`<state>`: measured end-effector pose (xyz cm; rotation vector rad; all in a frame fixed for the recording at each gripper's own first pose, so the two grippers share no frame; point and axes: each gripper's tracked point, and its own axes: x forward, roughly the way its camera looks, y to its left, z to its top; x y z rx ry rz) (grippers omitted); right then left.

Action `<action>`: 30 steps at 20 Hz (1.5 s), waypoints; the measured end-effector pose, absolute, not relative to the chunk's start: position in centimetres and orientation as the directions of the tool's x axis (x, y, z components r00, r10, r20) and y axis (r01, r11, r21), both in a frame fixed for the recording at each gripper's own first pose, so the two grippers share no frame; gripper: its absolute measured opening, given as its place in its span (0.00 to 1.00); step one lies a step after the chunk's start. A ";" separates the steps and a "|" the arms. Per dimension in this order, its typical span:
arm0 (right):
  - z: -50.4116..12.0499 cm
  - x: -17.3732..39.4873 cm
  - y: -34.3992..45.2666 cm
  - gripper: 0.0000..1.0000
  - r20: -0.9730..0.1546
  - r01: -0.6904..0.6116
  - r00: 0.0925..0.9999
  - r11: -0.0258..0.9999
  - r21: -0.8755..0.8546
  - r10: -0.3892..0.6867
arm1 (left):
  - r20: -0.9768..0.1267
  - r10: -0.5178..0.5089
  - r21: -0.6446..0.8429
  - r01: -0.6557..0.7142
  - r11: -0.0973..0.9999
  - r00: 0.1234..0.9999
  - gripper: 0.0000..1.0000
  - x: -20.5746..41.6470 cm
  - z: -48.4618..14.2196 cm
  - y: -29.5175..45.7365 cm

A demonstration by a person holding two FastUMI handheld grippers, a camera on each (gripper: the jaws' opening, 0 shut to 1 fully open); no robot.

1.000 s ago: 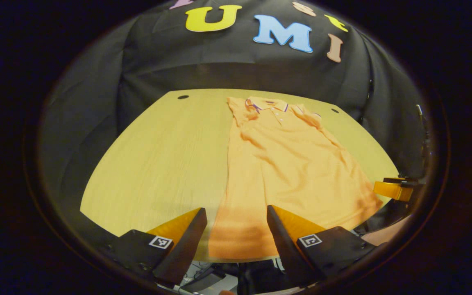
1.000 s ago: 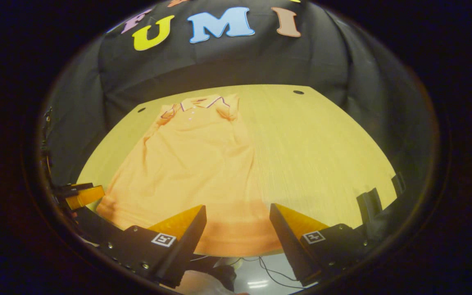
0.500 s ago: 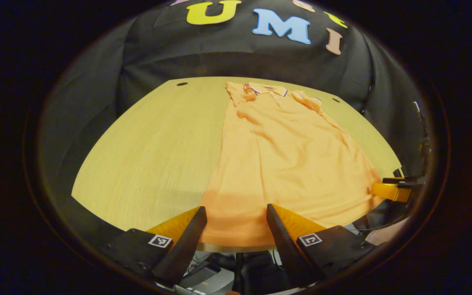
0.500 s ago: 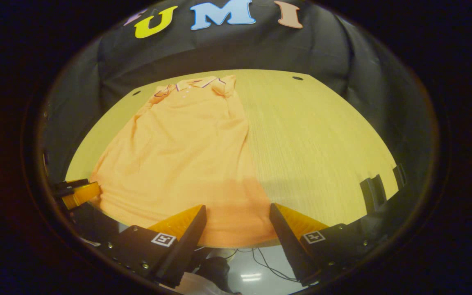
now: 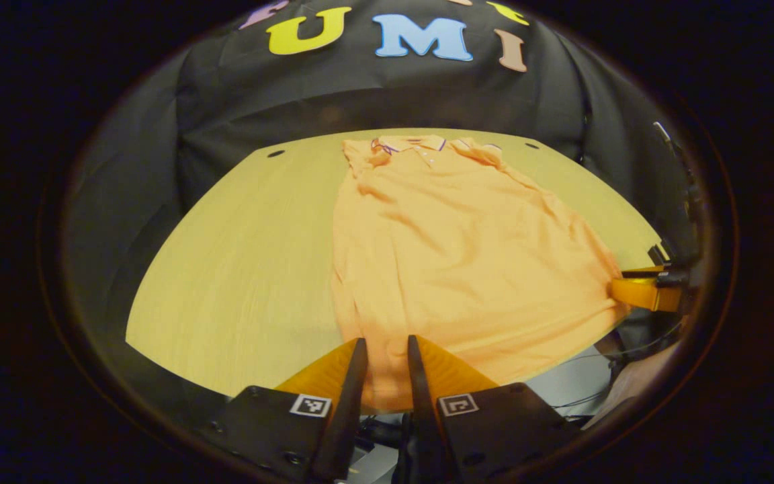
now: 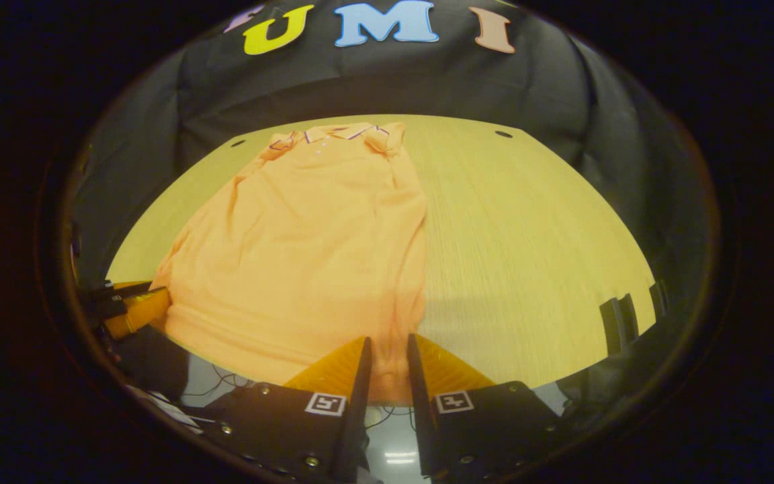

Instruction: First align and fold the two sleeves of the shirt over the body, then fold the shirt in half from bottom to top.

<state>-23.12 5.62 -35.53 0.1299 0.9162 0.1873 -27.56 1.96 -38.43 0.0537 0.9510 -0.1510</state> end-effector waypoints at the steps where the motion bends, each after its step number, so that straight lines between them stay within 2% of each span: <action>1: -35.5 -23.1 5.8 0.33 -0.768 -0.118 0.600 0.974 0.195 0.226 | -0.810 -0.100 -0.021 0.142 0.990 0.578 0.30 -27.3 -38.3 1.6; 2: -35.3 -23.4 6.1 0.31 -0.764 -0.101 0.600 0.969 0.224 0.239 | -0.809 -0.089 -0.020 0.124 0.992 0.581 0.22 -27.1 -38.4 1.6; 3: -35.4 -23.0 6.0 0.04 -0.754 -0.077 0.612 0.967 0.243 0.239 | -0.810 -0.080 -0.015 0.116 0.993 0.581 0.12 -27.1 -38.4 1.5; 6: -35.4 -23.1 6.2 0.06 -0.750 -0.084 0.612 0.964 0.253 0.251 | -0.812 -0.080 -0.020 0.110 0.994 0.578 0.12 -27.0 -38.2 1.6; 7: -35.4 -23.1 6.2 0.06 -0.752 -0.083 0.607 0.961 0.262 0.258 | -0.816 -0.081 -0.025 0.105 0.994 0.572 0.06 -27.0 -38.3 1.6; 10: -35.1 -23.0 6.4 0.06 -0.752 -0.090 0.579 0.942 0.325 0.315 | -0.829 -0.074 -0.031 0.088 0.996 0.554 0.06 -26.9 -38.2 1.9; 11: -34.6 -22.8 6.1 0.00 -0.746 -0.086 0.581 0.936 0.341 0.325 | -0.832 -0.071 -0.025 0.092 0.995 0.551 0.06 -26.8 -38.0 2.0; 16: -30.2 -20.6 5.3 0.00 -0.692 -0.087 0.632 0.920 0.383 0.348 | -0.825 -0.128 -0.121 0.048 0.991 0.550 0.06 -24.7 -35.5 1.3; 20: -27.1 -17.7 5.7 0.00 -0.659 -0.106 0.667 0.919 0.379 0.349 | -0.801 -0.132 -0.159 0.004 0.987 0.584 0.06 -20.8 -33.0 1.9; 24: -24.7 -13.4 5.6 0.01 -0.628 -0.131 0.705 0.931 0.341 0.329 | -0.765 -0.128 -0.153 0.014 0.988 0.632 0.06 -16.1 -30.7 2.3; 30: -22.3 -6.4 5.6 0.01 -0.600 -0.146 0.747 0.951 0.272 0.287 | -0.740 -0.139 -0.161 0.028 0.987 0.658 0.06 -9.7 -30.1 2.6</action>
